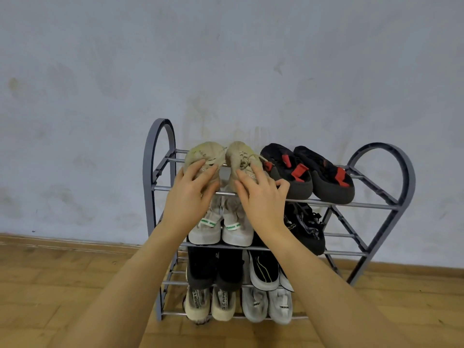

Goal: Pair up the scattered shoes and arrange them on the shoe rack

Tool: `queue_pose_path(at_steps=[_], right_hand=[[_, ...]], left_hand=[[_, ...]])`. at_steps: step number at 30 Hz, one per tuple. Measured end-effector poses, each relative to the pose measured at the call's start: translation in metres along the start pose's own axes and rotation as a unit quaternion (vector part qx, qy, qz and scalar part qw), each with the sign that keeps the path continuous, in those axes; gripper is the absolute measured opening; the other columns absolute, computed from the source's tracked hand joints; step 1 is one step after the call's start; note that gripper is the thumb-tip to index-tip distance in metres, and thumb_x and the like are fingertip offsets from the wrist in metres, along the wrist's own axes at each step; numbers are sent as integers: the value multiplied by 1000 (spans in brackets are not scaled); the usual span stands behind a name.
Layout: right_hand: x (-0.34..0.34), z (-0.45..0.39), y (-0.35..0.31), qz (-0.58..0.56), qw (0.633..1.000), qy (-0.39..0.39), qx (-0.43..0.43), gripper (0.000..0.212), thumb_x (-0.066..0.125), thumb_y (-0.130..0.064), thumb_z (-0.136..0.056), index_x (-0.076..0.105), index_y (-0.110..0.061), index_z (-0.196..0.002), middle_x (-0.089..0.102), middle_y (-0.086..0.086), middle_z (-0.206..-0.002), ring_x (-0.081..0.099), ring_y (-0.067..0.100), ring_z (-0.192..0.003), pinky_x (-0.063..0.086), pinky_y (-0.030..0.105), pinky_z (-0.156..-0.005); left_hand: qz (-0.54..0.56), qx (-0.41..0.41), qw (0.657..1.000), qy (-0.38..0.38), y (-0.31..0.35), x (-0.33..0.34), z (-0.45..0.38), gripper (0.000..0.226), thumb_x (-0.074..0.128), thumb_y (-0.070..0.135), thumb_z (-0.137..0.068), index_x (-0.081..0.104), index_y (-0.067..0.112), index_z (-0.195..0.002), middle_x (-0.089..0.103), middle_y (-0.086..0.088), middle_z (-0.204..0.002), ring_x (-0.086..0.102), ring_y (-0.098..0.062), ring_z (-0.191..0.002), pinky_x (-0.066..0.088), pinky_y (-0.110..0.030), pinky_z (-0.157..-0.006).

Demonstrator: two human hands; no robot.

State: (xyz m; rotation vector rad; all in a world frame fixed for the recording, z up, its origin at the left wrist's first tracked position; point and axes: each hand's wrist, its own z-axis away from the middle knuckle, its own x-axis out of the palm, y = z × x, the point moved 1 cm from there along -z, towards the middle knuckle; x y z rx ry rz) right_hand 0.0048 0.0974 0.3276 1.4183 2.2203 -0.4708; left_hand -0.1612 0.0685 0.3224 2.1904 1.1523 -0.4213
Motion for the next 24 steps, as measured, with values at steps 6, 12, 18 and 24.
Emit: queue_pose_path(at_steps=[6,12,18,24], right_hand=[[2,3,-2,-13,1000,-14,25,27,44,-39,-93,66,-31,-105,62,6,-122,64,26,-81,32,39,-72],[5,1,-8,-1,998,-42,39,29,42,-42,-90,66,-32,-105,61,6,-122,63,32,-81,33,41,-74],[0,0,-3,6,998,-62,23,34,39,-45,-90,63,-33,-110,59,6,-127,60,34,-91,26,40,-80],[-23,-23,16,-41,988,-147,38,43,37,-49,-91,56,-31,-125,55,1,-131,48,31,-110,24,40,-88]], left_hand=[[-15,32,999,-32,-5,3,-6,43,43,40,-90,55,23,-128,51,-13,-133,49,-40,-115,50,-53,-83],[-50,25,998,-36,-6,8,-5,45,41,39,-90,55,19,-128,54,-14,-130,49,-43,-115,50,-52,-84],[-65,0,997,-36,1,10,-5,46,40,41,-90,55,21,-128,50,-13,-134,47,-44,-115,48,-53,-86],[-114,-55,992,-25,20,-1,-14,45,41,37,-89,55,19,-127,46,-10,-139,46,-42,-115,48,-50,-85]])
